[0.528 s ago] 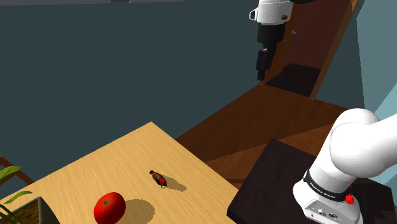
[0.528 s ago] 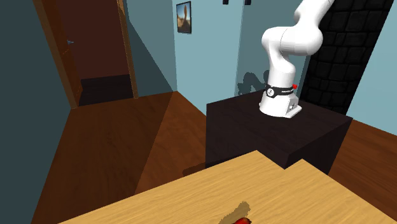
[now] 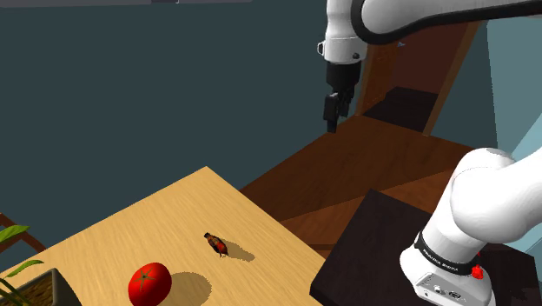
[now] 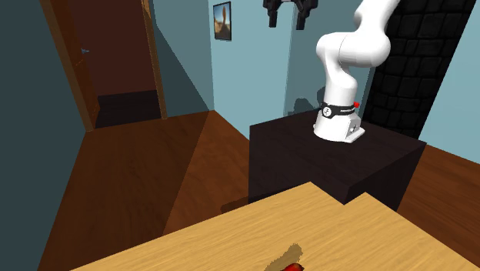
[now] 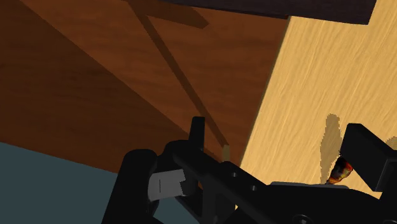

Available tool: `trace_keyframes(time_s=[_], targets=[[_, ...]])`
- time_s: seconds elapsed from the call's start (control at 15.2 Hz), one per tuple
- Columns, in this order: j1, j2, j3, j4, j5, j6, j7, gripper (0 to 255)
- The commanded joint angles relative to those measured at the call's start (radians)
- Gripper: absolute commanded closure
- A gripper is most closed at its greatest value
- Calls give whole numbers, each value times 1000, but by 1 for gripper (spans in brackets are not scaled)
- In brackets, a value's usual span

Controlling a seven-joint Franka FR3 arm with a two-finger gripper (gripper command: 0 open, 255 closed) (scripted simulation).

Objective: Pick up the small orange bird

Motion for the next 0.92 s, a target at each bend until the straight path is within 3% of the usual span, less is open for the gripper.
trace_keyframes(time_s=[0.0, 0.86], targets=[[6, 35, 22, -28, 18, 63, 33, 0], [35, 407, 171, -26, 76, 427, 256, 0]])
